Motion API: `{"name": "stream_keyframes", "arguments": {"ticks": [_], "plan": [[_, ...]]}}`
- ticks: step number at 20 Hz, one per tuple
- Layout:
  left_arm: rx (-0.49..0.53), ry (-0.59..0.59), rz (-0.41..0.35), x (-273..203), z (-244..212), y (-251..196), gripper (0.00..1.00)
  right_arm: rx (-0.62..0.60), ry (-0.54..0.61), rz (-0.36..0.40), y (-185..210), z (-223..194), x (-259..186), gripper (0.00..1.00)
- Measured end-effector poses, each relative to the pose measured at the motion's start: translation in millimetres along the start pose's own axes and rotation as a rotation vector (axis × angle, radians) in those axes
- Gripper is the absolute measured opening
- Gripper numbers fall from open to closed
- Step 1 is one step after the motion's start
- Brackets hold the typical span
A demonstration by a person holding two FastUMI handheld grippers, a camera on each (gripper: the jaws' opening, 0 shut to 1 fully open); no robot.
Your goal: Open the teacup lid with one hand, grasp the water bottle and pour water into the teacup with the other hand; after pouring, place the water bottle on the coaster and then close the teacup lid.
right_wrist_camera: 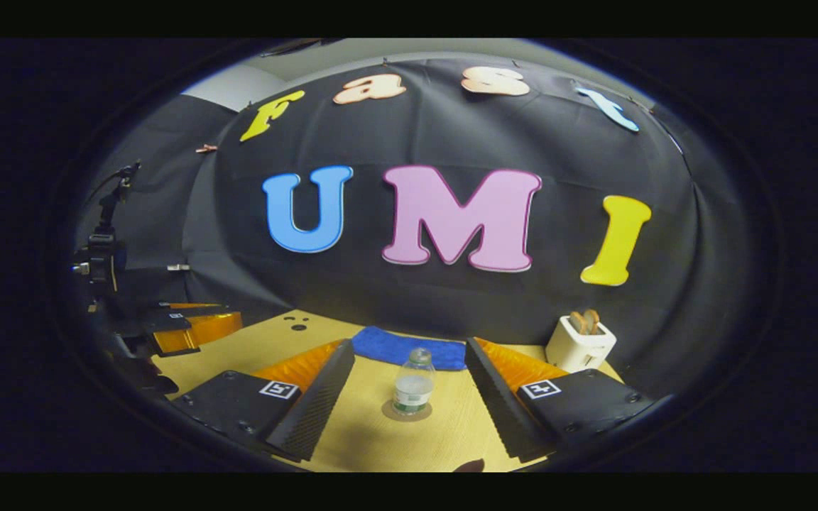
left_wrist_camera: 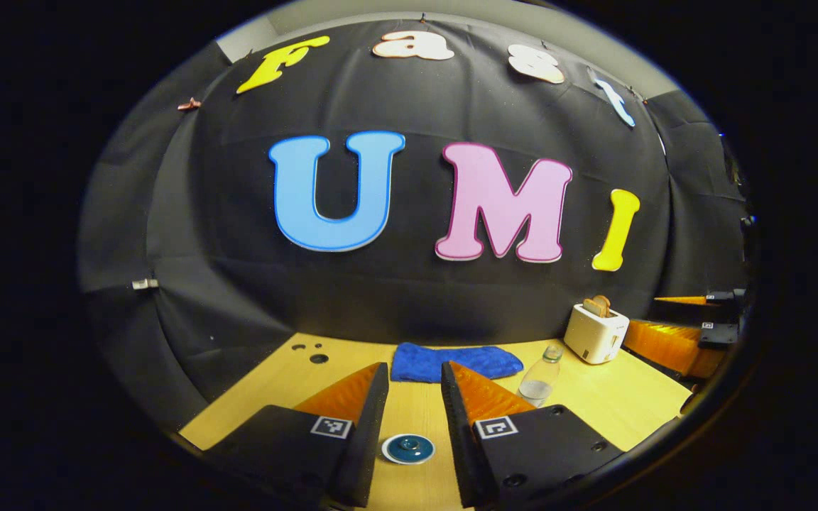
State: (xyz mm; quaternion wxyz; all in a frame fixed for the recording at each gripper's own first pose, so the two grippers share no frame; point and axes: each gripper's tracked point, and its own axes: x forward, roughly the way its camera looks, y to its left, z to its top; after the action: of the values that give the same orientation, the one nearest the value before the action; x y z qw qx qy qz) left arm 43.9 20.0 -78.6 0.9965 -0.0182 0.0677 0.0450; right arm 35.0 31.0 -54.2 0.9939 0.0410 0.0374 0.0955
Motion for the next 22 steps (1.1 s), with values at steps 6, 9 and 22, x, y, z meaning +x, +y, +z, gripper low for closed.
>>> {"name": "stream_keyframes", "arguments": {"ticks": [6,9,22], "plan": [[0.039,-0.037,-0.040,-27.4,38.2,3.9,0.52,0.010,-0.035,-0.069,-11.9,36.9,-33.4,0.97],[0.042,-0.051,-0.071,-31.4,47.9,0.8,0.53,0.009,-0.049,-0.099,-20.5,45.6,-39.9,0.97],[0.066,-0.104,-0.100,-41.3,68.4,-2.2,0.82,0.007,-0.068,-0.135,-27.4,57.3,-57.3,0.97]]}}
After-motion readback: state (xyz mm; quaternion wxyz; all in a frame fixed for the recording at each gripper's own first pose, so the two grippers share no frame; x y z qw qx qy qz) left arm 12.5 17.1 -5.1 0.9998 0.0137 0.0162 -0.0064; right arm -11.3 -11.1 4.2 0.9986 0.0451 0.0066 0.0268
